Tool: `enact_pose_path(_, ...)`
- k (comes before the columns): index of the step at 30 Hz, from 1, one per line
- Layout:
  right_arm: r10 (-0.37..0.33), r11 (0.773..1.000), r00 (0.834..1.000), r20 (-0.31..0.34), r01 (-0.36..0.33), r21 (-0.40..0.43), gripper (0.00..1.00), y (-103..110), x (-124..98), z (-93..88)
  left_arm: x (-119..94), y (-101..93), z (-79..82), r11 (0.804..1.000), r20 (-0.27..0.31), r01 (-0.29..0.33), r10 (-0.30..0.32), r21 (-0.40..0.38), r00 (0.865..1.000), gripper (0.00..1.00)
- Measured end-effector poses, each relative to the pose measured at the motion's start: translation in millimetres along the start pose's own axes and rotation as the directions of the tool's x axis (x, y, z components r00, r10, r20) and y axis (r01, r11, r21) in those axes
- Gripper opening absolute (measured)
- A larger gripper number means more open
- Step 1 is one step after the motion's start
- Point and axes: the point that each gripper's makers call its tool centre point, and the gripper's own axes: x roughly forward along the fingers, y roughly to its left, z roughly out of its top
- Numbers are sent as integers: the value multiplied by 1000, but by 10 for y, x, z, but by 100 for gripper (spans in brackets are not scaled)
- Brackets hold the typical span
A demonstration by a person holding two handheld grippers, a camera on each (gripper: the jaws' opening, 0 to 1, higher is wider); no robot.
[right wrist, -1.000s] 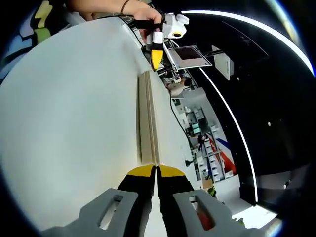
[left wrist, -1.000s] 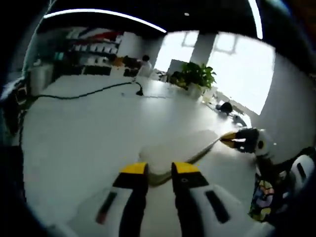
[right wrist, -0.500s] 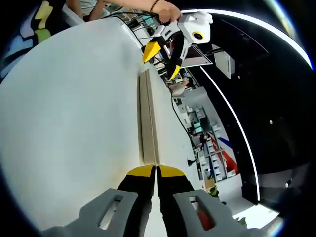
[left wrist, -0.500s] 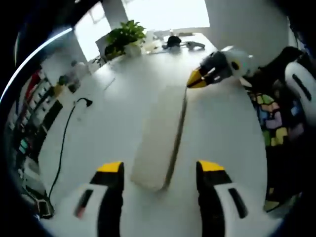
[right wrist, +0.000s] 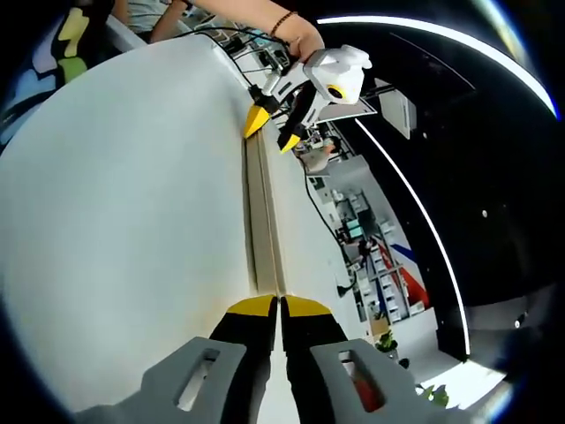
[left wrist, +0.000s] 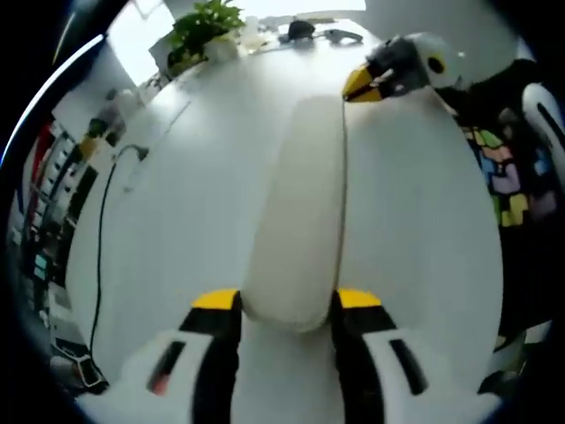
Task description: Arrange the utensils inside the cutlery case until each visible utensil rests in its matching compartment.
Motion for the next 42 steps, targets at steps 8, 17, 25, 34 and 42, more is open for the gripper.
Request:
enact_pose_path(8,6,999,1000,9,-7,50,6,-46,-13,-39,-16,15,7,1000,33,-4,4,-2,999,42)
enact_pose_path(17,36,947,986,164,-86,309,11,-330,-182,147,-3,5,14,999,47,14,-12,-35,999,42)
enact_pose_path(25,282,931,959,23,-279,236,11,-406,103,119,13,-1,11,997,68,41,-37,-64,997,43)
enact_pose_path(34,693,679,721,-14,-646,348,5,-257,201,153,35,-6,28,994,81,61,-54,-89,995,43)
enact_pose_path(42,822,536,566,-60,-735,414,3,-147,290,118,65,1,30,989,72,104,-97,-102,993,43)
